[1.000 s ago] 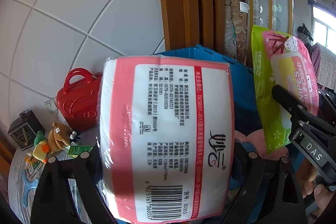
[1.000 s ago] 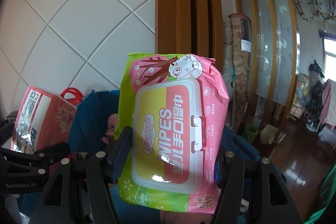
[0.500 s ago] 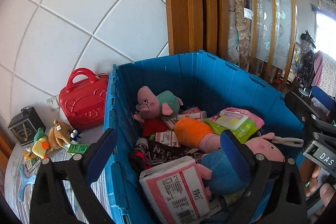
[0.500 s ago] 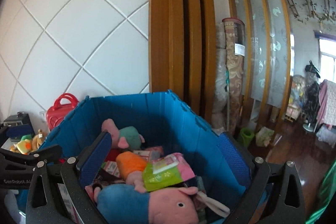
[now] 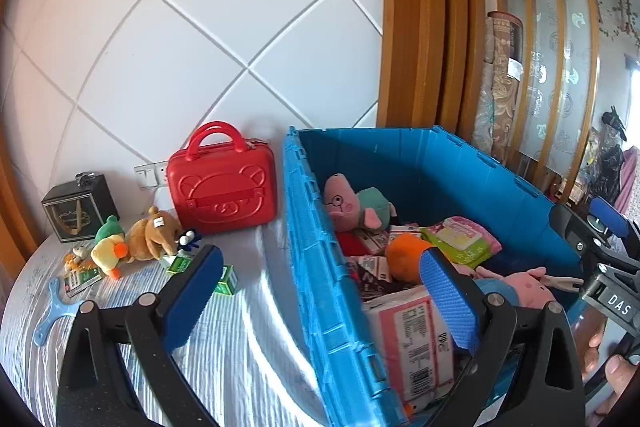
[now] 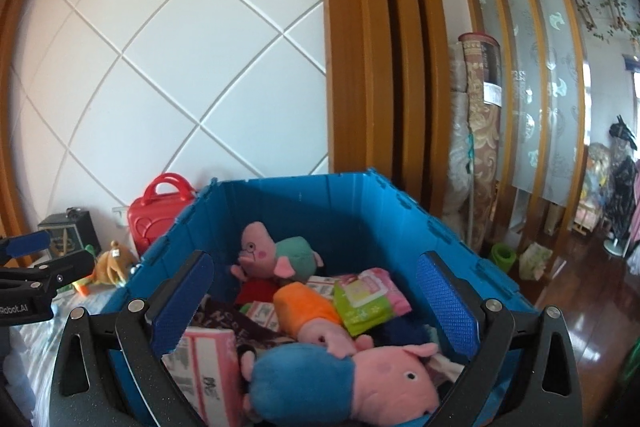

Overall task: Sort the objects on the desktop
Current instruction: 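Release the tissue pack from the left tool while the right tool drops the wipes into the crate, then grasp the ibuprofen box with the left tool while the right tool grasps the green medicine box, then lift the ibuprofen box with the left tool while the right tool carries the green box over the crate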

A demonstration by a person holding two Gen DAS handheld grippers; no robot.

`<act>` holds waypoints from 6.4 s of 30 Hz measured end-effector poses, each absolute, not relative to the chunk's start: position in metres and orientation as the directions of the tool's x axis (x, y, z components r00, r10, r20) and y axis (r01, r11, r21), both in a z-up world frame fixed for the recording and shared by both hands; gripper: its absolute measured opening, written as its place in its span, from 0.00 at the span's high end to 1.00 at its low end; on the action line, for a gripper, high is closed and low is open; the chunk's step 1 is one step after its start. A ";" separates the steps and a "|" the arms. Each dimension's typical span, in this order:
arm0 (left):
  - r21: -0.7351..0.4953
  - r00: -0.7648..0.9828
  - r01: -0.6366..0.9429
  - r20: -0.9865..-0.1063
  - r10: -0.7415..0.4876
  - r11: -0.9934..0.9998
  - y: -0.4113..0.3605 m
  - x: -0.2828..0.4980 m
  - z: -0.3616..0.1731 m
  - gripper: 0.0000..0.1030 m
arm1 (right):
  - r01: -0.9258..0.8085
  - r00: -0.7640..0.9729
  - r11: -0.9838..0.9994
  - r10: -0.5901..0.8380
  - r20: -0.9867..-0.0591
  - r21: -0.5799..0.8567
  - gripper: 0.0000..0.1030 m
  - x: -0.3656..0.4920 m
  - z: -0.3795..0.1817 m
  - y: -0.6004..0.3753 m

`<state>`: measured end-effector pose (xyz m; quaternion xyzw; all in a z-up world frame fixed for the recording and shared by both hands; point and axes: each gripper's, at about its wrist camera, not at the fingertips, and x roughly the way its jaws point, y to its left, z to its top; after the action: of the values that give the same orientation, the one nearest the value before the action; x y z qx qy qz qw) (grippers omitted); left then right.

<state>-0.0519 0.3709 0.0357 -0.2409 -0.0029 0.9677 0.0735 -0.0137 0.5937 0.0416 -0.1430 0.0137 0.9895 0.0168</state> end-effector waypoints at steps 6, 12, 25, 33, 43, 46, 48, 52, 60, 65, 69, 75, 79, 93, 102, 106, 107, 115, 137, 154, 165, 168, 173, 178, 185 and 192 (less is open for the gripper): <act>-0.091 -0.884 -0.054 -0.459 0.090 -0.994 0.298 -0.041 0.032 0.03 | 0.052 -0.967 -0.999 -0.050 -0.250 -0.003 0.00 -0.010 0.051 0.535; -0.123 -0.879 0.000 -0.474 0.059 -0.992 0.206 -0.033 0.017 0.03 | 0.107 -0.967 -0.994 -0.097 -0.236 -0.032 0.00 -0.004 0.056 0.457; -0.058 -0.794 0.156 -0.601 -0.090 -0.986 -0.028 -0.042 -0.039 0.03 | 0.157 -0.912 -0.987 -0.136 -0.387 -0.024 0.00 -0.030 0.024 0.269; -0.045 -0.716 0.247 -0.682 -0.151 -0.968 -0.134 -0.071 -0.083 0.03 | 0.140 -0.829 -0.989 -0.090 -0.552 -0.050 0.00 -0.087 -0.025 0.229; -0.031 -0.589 0.259 -0.798 -0.132 -0.965 -0.210 -0.179 -0.148 0.02 | 0.177 -0.703 -0.983 -0.089 -0.706 -0.053 0.00 -0.206 -0.092 0.215; -0.027 -0.559 0.216 -0.823 -0.101 -0.976 -0.222 -0.228 -0.173 0.02 | 0.189 -0.651 -0.981 -0.085 -0.754 -0.052 0.00 -0.249 -0.119 0.213; 0.012 -0.522 0.199 -0.845 -0.116 -0.980 -0.229 -0.261 -0.192 0.02 | 0.198 -0.621 -0.978 -0.074 -0.780 -0.066 0.00 -0.277 -0.137 0.210; 0.070 -0.437 0.249 -0.882 -0.177 -0.966 -0.263 -0.321 -0.231 0.02 | 0.218 -0.574 -0.973 -0.060 -0.817 -0.082 0.00 -0.329 -0.172 0.202; 0.112 -0.336 0.362 -0.910 -0.242 -0.926 -0.321 -0.389 -0.283 0.02 | 0.202 -0.541 -0.970 0.003 -0.841 -0.134 0.00 -0.410 -0.214 0.191; 0.168 -0.251 0.366 -0.929 -0.271 -0.915 -0.328 -0.391 -0.308 0.02 | 0.076 -0.533 -0.963 0.181 -0.827 -0.260 0.00 -0.448 -0.235 0.207; 0.090 -0.253 0.316 -0.951 -0.175 -0.945 -0.306 -0.361 -0.304 0.03 | 0.070 -0.433 -0.951 0.242 -0.868 -0.300 0.00 -0.449 -0.263 0.220; 0.016 -0.285 0.194 -0.956 -0.071 -0.981 -0.249 -0.305 -0.286 0.03 | 0.193 -0.380 -0.954 0.143 -0.914 -0.229 0.00 -0.385 -0.272 0.204; -0.071 -0.381 0.133 -0.924 0.015 -0.989 -0.213 -0.276 -0.255 0.03 | 0.210 -0.409 -0.957 0.100 -0.907 -0.200 0.00 -0.353 -0.257 0.194; 0.003 -0.217 0.112 -0.976 -0.027 -0.994 -0.162 -0.324 -0.303 0.03 | 0.297 -0.370 -0.955 -0.105 -0.923 -0.010 0.00 -0.335 -0.233 0.143; -0.001 -0.267 0.134 -0.963 -0.035 -0.991 -0.156 -0.319 -0.296 0.14 | 0.315 -0.314 -0.949 -0.084 -0.946 -0.020 0.00 -0.345 -0.267 0.125; 0.034 -0.295 0.159 -0.952 -0.080 -0.987 -0.152 -0.308 -0.288 0.15 | 0.309 -0.333 -0.950 -0.064 -0.941 -0.045 0.00 -0.347 -0.271 0.117; 0.036 -0.303 0.169 -0.949 -0.087 -0.985 -0.152 -0.304 -0.285 0.15 | 0.309 -0.341 -0.950 -0.060 -0.938 -0.052 0.05 -0.347 -0.270 0.115; 0.065 -0.420 0.211 -0.895 -0.151 -0.975 -0.148 -0.265 -0.233 0.16 | 0.325 -0.370 -0.946 -0.118 -0.922 -0.009 0.39 -0.326 -0.250 0.111; -0.033 -0.406 0.147 -0.913 -0.030 -0.989 -0.077 -0.089 -0.231 0.16 | 0.284 -0.255 -0.956 -0.145 -0.956 0.069 0.49 -0.155 -0.256 0.149; -0.018 -0.758 0.067 -0.652 -0.039 -0.998 -0.025 -0.027 -0.092 0.16 | 0.206 -0.832 -0.976 -0.133 -0.539 -0.077 0.49 -0.037 -0.061 0.168; 0.008 -0.892 -0.078 -0.447 0.066 -0.997 0.105 -0.017 -0.007 0.16 | 0.055 -0.963 -0.996 -0.036 -0.267 -0.065 0.49 0.012 0.032 0.269; 0.019 -0.919 -0.111 -0.382 0.095 -0.994 0.159 -0.017 0.015 0.16 | 0.010 -0.979 -0.998 0.004 -0.202 -0.066 0.49 0.020 0.048 0.316; -0.007 -0.937 -0.176 -0.307 0.170 -0.984 0.268 -0.027 0.045 0.16 | -0.048 -0.990 -0.996 0.057 -0.128 -0.072 0.49 0.023 0.066 0.413; -0.042 -0.927 -0.216 -0.304 0.218 -0.976 0.370 -0.047 0.060 0.16 | -0.082 -0.987 -0.993 0.093 -0.133 -0.089 0.49 0.005 0.072 0.513; 0.018 -0.898 -0.233 -0.387 0.208 -0.972 0.473 -0.059 0.059 0.16 | -0.082 -0.978 -0.994 0.094 -0.184 -0.071 0.49 -0.011 0.060 0.611; 0.044 -0.871 -0.232 -0.454 0.187 -0.972 0.516 -0.070 0.042 0.16 | -0.067 -0.967 -0.997 0.076 -0.243 -0.044 0.49 -0.026 0.039 0.656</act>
<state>-0.0702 0.5159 0.0418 -0.2293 0.0484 0.9661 0.1084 -0.0259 0.6564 0.0393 -0.1231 -0.0177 0.9916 0.0359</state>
